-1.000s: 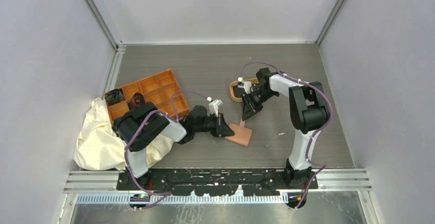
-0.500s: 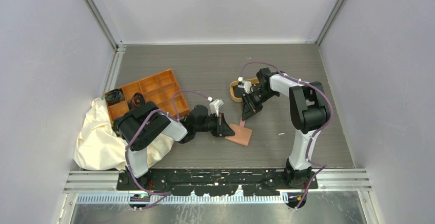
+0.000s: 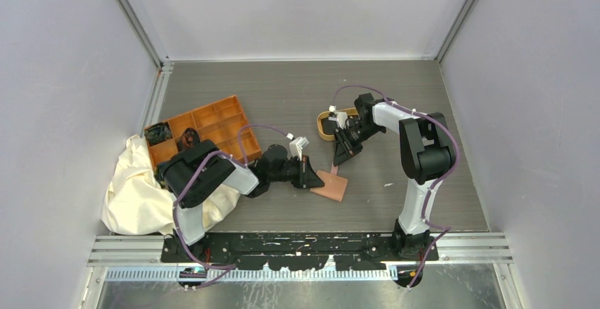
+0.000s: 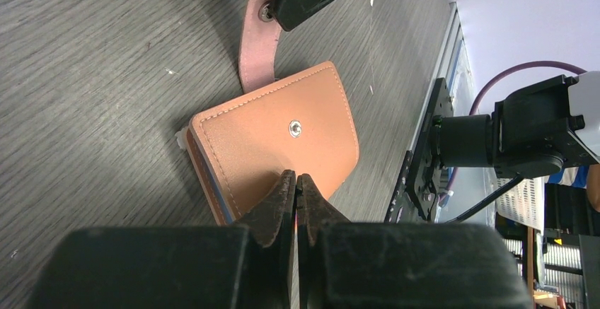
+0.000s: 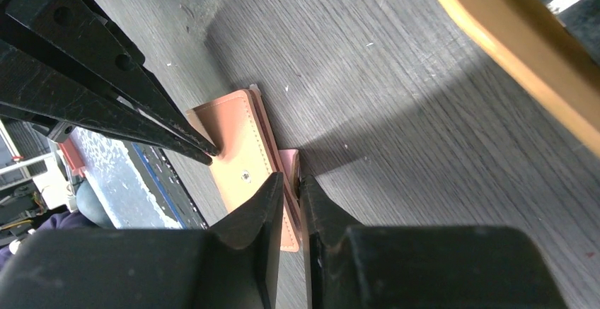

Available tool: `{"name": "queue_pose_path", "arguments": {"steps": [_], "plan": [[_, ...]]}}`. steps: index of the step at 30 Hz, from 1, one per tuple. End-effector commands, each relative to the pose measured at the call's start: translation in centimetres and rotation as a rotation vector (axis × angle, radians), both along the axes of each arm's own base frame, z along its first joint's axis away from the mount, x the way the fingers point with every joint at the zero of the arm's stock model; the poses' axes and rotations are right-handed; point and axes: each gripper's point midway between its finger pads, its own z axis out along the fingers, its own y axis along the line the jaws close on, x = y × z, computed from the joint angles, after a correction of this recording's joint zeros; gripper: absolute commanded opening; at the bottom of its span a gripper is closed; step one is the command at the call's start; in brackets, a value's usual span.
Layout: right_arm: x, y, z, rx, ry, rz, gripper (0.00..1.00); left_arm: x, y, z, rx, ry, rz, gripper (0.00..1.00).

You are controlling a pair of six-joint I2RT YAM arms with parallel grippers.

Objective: Put the credit cards into the card holder
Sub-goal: Close the card holder at the center of the board.

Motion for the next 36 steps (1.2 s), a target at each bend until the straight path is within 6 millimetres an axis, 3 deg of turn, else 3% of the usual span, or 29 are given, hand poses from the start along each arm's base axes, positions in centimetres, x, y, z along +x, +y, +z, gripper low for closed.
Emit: {"name": "queue_pose_path", "arguments": {"steps": [1,15,23,30,36], "plan": [[1.0,0.6,2.3,0.055,-0.066,0.006,0.2,0.1,-0.9,1.0,-0.028,-0.036,-0.029,0.03],[0.9,0.8,2.8,0.074,-0.066,0.016,0.21,0.1,-0.9,0.9,-0.025,-0.032,-0.032,0.02],[0.8,0.8,2.9,0.075,-0.066,0.021,0.16,0.1,-0.9,0.9,-0.026,-0.031,-0.034,0.01],[0.6,0.9,3.5,0.095,-0.077,0.034,0.21,0.1,-0.9,0.9,-0.026,-0.029,-0.034,0.01],[0.7,0.9,3.5,0.091,-0.081,0.033,0.2,0.0,-1.0,0.8,-0.025,-0.027,-0.036,0.01]]}}
